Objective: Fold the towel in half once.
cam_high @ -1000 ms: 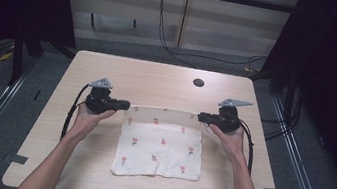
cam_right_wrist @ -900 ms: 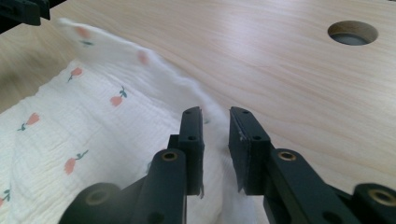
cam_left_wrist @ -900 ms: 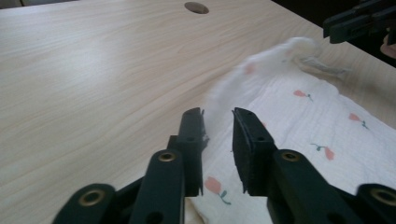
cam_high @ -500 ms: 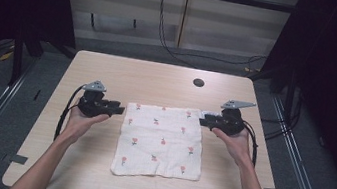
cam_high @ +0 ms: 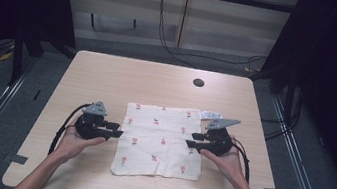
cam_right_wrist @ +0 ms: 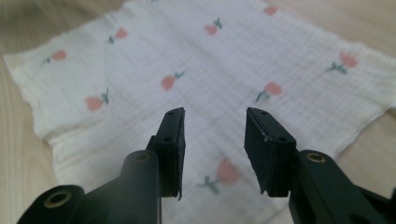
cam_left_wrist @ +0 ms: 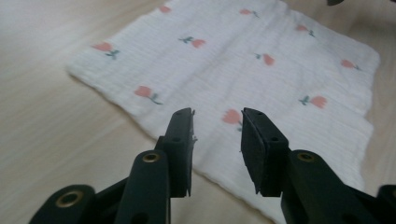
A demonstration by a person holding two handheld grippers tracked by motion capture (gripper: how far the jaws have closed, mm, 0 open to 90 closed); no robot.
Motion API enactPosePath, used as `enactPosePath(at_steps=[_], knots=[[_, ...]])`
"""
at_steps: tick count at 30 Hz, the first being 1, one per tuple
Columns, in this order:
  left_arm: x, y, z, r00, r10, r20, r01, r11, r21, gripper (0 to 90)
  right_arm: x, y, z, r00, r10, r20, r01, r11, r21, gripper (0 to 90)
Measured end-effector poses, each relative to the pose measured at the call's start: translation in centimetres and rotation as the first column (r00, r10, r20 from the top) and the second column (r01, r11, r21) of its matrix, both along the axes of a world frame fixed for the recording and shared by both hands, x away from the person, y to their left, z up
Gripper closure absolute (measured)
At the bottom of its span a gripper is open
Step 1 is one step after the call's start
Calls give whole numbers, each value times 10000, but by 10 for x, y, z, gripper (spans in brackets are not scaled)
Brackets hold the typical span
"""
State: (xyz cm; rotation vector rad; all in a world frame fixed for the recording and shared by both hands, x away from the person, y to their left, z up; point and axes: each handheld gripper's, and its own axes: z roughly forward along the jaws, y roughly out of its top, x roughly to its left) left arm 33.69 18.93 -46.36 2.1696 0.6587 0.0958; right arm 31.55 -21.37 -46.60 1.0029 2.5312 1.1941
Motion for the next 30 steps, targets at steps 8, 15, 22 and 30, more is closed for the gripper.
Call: enactPosePath(at_steps=[8, 15, 22, 30], knots=[[-5, -23, -20, 9976, -613, -328, 631, 9964, 575, 622, -8, -1, -21, 9996, 69, -284, -82, 9989, -471, 537], [-11, -32, -30, 9954, -914, -269, 943, 9859, 1379, 586, -12, 9, -29, 9995, 315, -81, -324, 9862, -1626, 614], [-13, -32, -31, 9970, -772, 56, 755, 9857, 1504, 695, -17, 5, -28, 9985, 327, -440, -386, 9893, -1405, 822], [-23, -29, -30, 9953, -961, -92, 964, 9836, 1524, 869, -24, 3, -28, 9966, 461, -689, -539, 9918, -1162, 863]])
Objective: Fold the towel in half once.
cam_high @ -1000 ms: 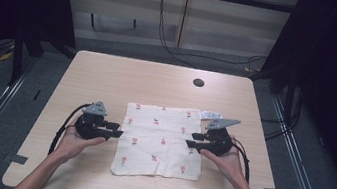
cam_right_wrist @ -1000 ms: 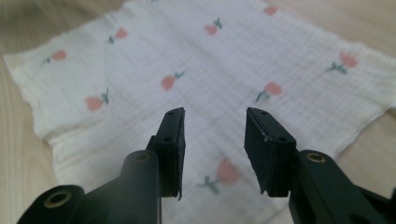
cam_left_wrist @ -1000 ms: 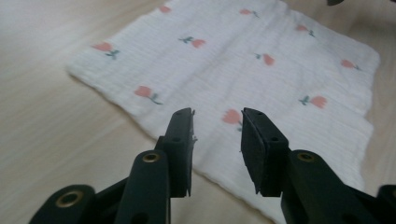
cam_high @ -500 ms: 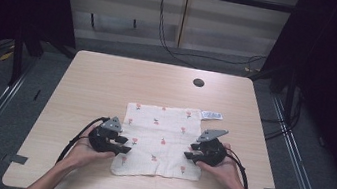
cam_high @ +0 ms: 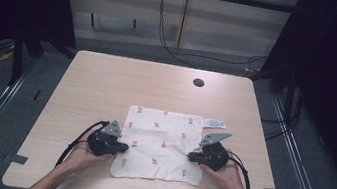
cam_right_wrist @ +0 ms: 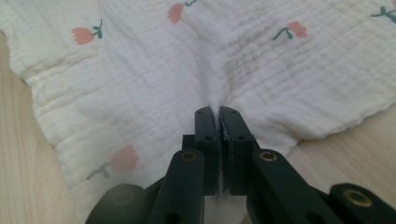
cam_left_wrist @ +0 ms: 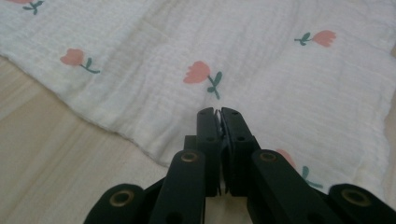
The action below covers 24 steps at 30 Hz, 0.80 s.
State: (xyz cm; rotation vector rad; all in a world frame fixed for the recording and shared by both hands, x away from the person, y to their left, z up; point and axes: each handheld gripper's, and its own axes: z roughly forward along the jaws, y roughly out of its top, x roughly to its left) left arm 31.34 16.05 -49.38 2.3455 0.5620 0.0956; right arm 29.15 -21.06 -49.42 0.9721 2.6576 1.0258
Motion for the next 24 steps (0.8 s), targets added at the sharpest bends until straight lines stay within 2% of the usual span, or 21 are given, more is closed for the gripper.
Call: enactPosePath(at_steps=[3, 5, 6, 9, 14, 16, 18, 19, 21, 23, 24], knots=[[-4, 4, 0, 9996, -220, -164, 219, 9997, -59, 871, -4, 1, 0, 9999, 73, -82, -72, 9999, 90, 863], [-9, 5, 1, 9996, -182, -233, 183, 9998, 59, 874, -8, 3, -1, 9997, 33, -241, -25, 9994, 359, 865], [-10, 6, 2, 9995, -238, -206, 241, 9996, 147, 874, -9, 3, -1, 9996, 113, -251, -104, 9993, 361, 865], [-11, 7, 2, 9992, -292, -267, 294, 9996, 51, 874, -14, 4, -1, 9993, 284, -243, -275, 9990, 366, 865], [-17, 7, 2, 9983, -382, -429, 382, 9993, -21, 872, -21, 2, 0, 9988, 301, -393, -285, 9987, 418, 855], [-22, 9, 2, 9975, -478, -514, 478, 9989, -2, 869, -22, 2, 0, 9977, 521, -423, -504, 9979, 407, 839], [-23, 9, 3, 9972, -448, -601, 446, 9990, -37, 858, -25, 3, 1, 9982, 434, -422, -420, 9985, 349, 825], [-29, 11, 3, 9973, -530, -505, 534, 9985, 70, 840, -31, 5, 2, 9971, 456, -613, -438, 9986, 301, 793], [-33, 12, 4, 9970, -527, -564, 531, 9986, 59, 831, -36, 6, 2, 9980, 469, -428, -457, 9985, 286, 788], [-35, 12, 5, 9974, -492, -532, 501, 9986, 145, 825, -38, 6, 2, 9976, 525, -445, -511, 9982, 313, 781], [-36, 13, 6, 9964, -623, -570, 638, 9977, 244, 780, -41, 5, 1, 9974, 461, -547, -435, 9979, 477, 732]])
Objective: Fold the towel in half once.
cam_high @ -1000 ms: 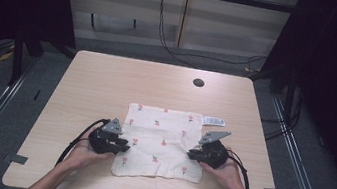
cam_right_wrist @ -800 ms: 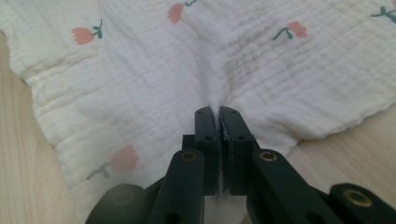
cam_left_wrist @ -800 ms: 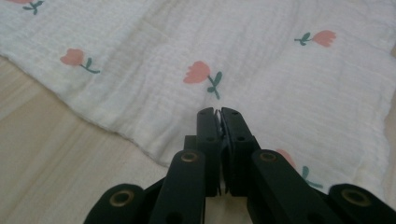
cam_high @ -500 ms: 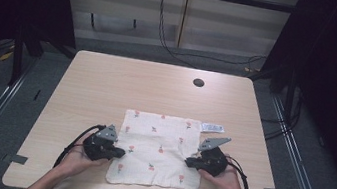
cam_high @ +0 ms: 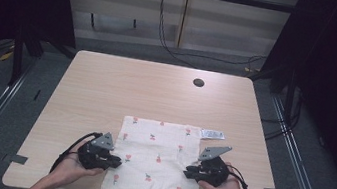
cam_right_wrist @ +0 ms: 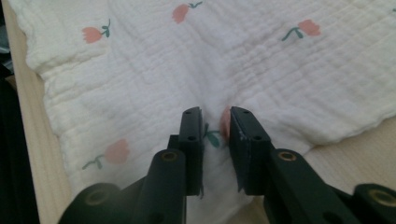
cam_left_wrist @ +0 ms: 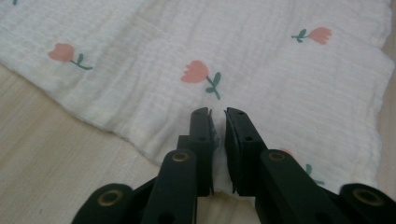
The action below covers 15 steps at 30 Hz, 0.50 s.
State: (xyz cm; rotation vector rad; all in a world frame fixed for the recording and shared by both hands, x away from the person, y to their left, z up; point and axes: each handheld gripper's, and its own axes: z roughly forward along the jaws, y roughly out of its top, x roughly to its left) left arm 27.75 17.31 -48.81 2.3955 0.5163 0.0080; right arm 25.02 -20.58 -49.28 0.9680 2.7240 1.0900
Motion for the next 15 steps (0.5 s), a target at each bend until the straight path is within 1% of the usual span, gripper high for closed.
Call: enactPosePath(at_steps=[1, 2, 3, 4, 5, 6, 7, 8, 9, 10, 11, 12, 13, 15], knots=[[0, 0, 0, 10000, 0, 0, 0, 10000, 0, 757, 0, 0, 0, 10000, 0, 0, 0, 10000, 0, 732], [-1, -1, 0, 9999, 93, -75, -94, 9999, -109, 724, 0, -1, 1, 10000, 7, 52, -6, 9999, -114, 653], [0, 0, 2, 10000, -33, 37, 34, 9997, -223, 673, 2, -2, 3, 9998, -84, 154, 84, 10000, -23, 598], [4, 0, 5, 9999, -44, 114, 49, 9992, -405, 636, 4, -3, 5, 9998, -155, 142, 154, 9998, 110, 561], [7, 0, 8, 9999, 123, 120, -115, 9980, -619, 601, 9, -6, 9, 9994, -284, 197, 276, 9989, 387, 525], [11, 1, 11, 9997, 157, 178, -146, 9978, -650, 574, 13, -7, 14, 9981, -507, 348, 491, 9977, 460, 519], [11, 1, 11, 9997, 157, 178, -146, 9978, -650, 558, 13, -7, 14, 9981, -507, 348, 491, 9977, 460, 519], [18, 1, 14, 9990, 370, 242, -346, 9950, -937, 552, 24, -13, 23, 9942, -865, 647, 826, 9948, 603, 510], [31, 0, 19, 9958, 836, 363, -792, 9908, -1097, 545, 30, -16, 26, 9920, -1025, 743, 972, 9927, 720, 511], [38, -2, 20, 9934, 1053, 465, -1002, 9898, -1016, 545, 36, -18, 30, 9890, -1161, 912, 1106, 9918, 635, 512], [45, -5, 19, 9917, 1193, 471, -1140, 9881, -1030, 545, 43, -21, 32, 9848, -1377, 1061, 1325, 9897, 549, 518], [51, -7, 20, 9901, 1292, 550, -1239, 9881, -908, 545, 50, -23, 33, 9816, -1556, 1106, 1481, 9863, 731, 524], [56, -9, 20, 9896, 1329, 543, -1278, 9879, -882, 547, 55, -25, 33, 9791, -1697, 1121, 1610, 9834, 834, 535], [69, -13, 18, 9863, 1569, 514, -1507, 9827, -1076, 557, 64, -24, 33, 9752, -1787, 1308, 1725, 9833, 572, 562]])
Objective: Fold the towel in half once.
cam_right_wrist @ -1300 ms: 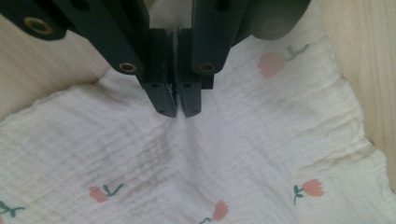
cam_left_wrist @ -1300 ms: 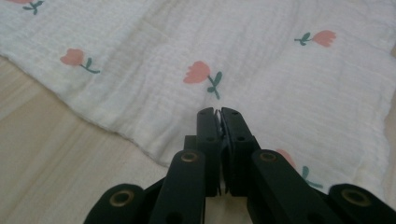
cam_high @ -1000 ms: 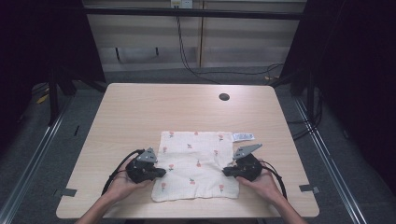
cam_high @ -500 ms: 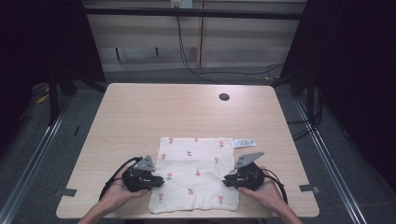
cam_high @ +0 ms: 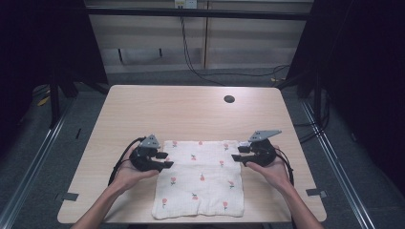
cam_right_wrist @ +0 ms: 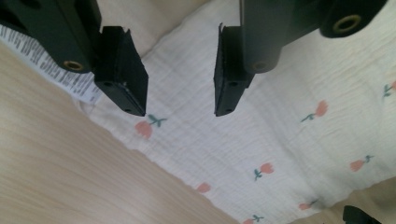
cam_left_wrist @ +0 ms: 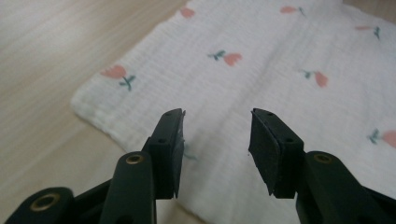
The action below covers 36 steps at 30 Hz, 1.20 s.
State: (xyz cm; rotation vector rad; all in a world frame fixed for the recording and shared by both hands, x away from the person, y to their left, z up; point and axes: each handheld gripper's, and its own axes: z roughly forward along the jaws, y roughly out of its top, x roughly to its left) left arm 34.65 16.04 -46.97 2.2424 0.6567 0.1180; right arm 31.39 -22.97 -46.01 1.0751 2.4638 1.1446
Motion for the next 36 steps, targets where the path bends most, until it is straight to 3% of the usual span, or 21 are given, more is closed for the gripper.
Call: enactPosePath(at_steps=[3, 6, 8, 12, 15, 17, 18, 19, 23, 25, 26, 27, 29, 30, 31, 32, 33, 36], knots=[[15, 1, -1, 9990, 443, 33, -443, 9990, -71, 572, 17, 2, -3, 10000, -73, 32, 74, 9999, -136, 596], [31, 6, -4, 9955, 931, -175, -935, 9953, -269, 582, 36, 2, -9, 9996, -280, -49, 279, 9994, -202, 595], [40, 13, -5, 9930, 1159, -242, -1172, 9911, -629, 605, 48, 1, -13, 9987, -463, -189, 460, 9988, -153, 576], [52, 16, -9, 9878, 1556, 17, -1554, 9869, -422, 604, 65, -4, -21, 9963, -796, -318, 794, 9968, -75, 565], [60, 13, -18, 9882, 1529, -81, -1531, 9879, -232, 603, 68, -1, -28, 9952, -972, -128, 970, 9952, -135, 573], [62, 13, -20, 9873, 1565, -262, -1574, 9867, -406, 602, 70, -2, -28, 9938, -1107, -78, 1106, 9938, -76, 578], [63, 14, -22, 9875, 1561, -220, -1566, 9874, -213, 596, 71, -3, -30, 9943, -1049, -196, 1051, 9944, 122, 581], [63, 15, -23, 9877, 1547, -249, -1554, 9874, -295, 594, 71, -4, -31, 9938, -1087, -249, 1088, 9941, 11, 582], [67, 26, -22, 9759, 2105, -580, -2150, 9728, -861, 581, 72, -5, -38, 9925, -1142, -442, 1134, 9933, -206, 581], [67, 32, -21, 9750, 2104, -718, -2172, 9703, -1068, 573, 73, -7, -38, 9921, -1214, -312, 1205, 9923, -299, 574], [67, 32, -21, 9750, 2104, -718, -2172, 9703, -1068, 573, 73, -7, -38, 9921, -1214, -312, 1205, 9923, -299, 574], [67, 32, -21, 9758, 2103, -606, -2152, 9723, -917, 573, 74, -12, -36, 9928, -1111, -445, 1122, 9934, 241, 580], [67, 31, -22, 9769, 2071, -520, -2107, 9745, -770, 572, 74, -11, -37, 9933, -1078, -421, 1085, 9940, 136, 589], [68, 30, -24, 9761, 2118, -487, -2152, 9734, -792, 565, 75, -9, -40, 9943, -984, -413, 973, 9949, -278, 615], [68, 30, -24, 9761, 2118, -487, -2152, 9734, -792, 562, 75, -9, -40, 9943, -984, -413, 973, 9949, -278, 615], [68, 28, -25, 9776, 2068, -390, -2088, 9761, -601, 555, 75, -8, -41, 9945, -929, -489, 919, 9955, -224, 624], [68, 25, -28, 9810, 1889, -440, -1909, 9805, -457, 553, 75, -5, -42, 9951, -835, -531, 808, 9954, -506, 669], [68, 22, -32, 9819, 1831, -476, -1846, 9824, -290, 544, 74, -3, -42, 9950, -752, -657, 728, 9966, -384, 713]])
